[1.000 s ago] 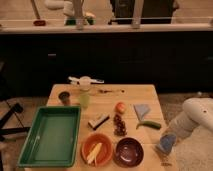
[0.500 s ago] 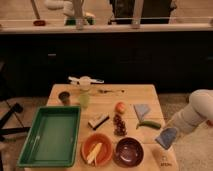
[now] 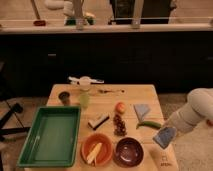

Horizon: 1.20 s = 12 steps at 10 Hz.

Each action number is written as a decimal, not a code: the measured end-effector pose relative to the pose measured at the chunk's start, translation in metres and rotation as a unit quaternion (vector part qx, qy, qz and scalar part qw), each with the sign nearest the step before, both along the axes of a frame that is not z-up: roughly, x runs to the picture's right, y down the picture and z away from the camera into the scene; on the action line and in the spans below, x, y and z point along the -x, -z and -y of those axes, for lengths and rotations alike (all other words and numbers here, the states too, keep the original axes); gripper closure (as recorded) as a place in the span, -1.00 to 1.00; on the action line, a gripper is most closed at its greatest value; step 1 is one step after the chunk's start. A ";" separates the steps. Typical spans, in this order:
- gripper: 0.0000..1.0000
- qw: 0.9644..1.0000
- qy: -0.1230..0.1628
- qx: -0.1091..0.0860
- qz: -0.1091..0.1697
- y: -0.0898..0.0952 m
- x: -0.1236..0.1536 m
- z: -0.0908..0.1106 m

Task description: Wipe purple bowl with sponge

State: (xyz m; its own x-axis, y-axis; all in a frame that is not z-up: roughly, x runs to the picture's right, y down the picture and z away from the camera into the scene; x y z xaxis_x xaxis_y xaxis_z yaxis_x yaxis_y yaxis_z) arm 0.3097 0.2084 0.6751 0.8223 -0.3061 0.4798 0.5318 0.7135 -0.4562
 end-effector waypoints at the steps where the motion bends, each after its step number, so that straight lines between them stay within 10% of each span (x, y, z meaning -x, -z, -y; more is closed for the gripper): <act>1: 1.00 1.000 0.000 0.000 0.000 0.000 0.000 0.000; 6: 1.00 1.000 -0.005 0.016 -0.008 -0.002 0.015 -0.009; 12: 1.00 0.999 -0.005 0.053 -0.007 -0.007 0.133 -0.039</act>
